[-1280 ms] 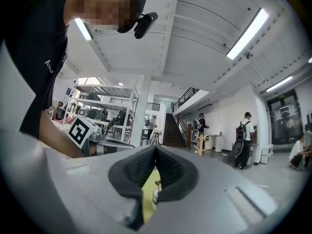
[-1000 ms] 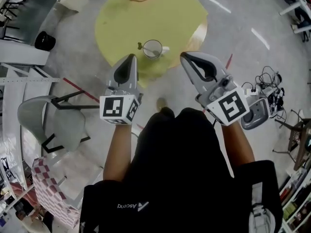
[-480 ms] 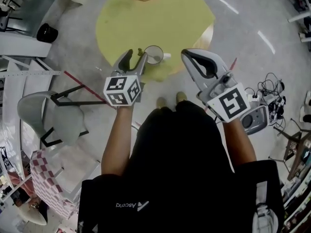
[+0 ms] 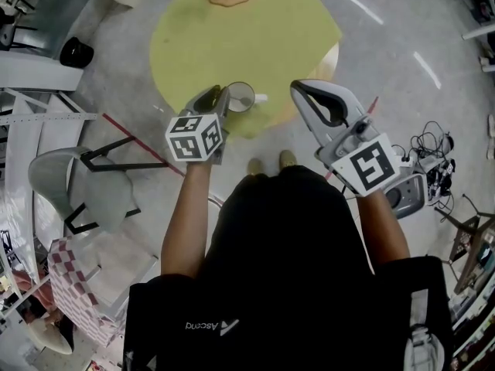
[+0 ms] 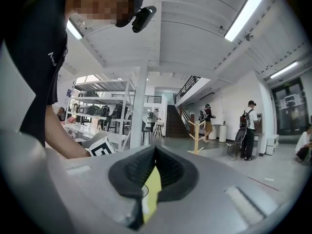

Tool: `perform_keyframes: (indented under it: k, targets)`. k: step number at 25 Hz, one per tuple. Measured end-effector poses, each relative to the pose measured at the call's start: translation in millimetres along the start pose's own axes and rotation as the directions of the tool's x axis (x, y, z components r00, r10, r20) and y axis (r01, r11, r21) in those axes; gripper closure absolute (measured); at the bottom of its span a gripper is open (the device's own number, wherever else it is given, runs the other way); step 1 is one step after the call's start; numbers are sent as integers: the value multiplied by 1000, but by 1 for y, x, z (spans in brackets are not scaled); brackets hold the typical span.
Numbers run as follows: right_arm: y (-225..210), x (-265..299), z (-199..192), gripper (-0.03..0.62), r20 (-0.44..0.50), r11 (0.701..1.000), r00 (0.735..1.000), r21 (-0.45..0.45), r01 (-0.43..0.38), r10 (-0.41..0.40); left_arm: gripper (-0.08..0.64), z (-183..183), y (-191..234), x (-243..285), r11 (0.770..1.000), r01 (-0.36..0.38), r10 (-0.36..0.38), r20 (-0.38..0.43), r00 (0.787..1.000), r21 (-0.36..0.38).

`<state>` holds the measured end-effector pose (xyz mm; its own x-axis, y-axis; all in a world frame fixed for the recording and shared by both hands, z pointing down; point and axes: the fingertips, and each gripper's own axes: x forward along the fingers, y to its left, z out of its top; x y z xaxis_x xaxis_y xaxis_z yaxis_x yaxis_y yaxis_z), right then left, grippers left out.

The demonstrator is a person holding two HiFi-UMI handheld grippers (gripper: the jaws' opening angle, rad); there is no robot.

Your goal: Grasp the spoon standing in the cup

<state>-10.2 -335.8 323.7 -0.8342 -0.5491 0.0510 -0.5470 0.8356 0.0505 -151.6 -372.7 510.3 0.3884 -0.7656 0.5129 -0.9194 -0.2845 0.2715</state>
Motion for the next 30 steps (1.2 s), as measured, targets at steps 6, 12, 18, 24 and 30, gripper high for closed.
perform_keyframes:
  k: [6, 12, 18, 24, 30]
  targets:
    - [-3, 0, -7, 589, -7, 1000, 1000, 7, -12, 12, 503, 7, -9, -4, 1000, 1, -2, 34, 999, 29]
    - [-5, -2, -5, 589, 1, 1000, 1000, 7, -25, 25, 503, 34, -27, -25, 998, 4, -12, 122, 992, 69]
    - [-2, -10, 10, 589, 39, 999, 999, 8, -35, 34, 503, 82, -52, -72, 994, 7, -37, 269, 963, 111]
    - [2, -20, 30, 589, 104, 998, 993, 21, -59, 56, 503, 125, -77, -126, 990, -5, -54, 422, 905, 138]
    - [11, -26, 46, 589, 145, 997, 986, 8, -79, 77, 503, 148, -92, -168, 987, -28, -59, 514, 856, 159]
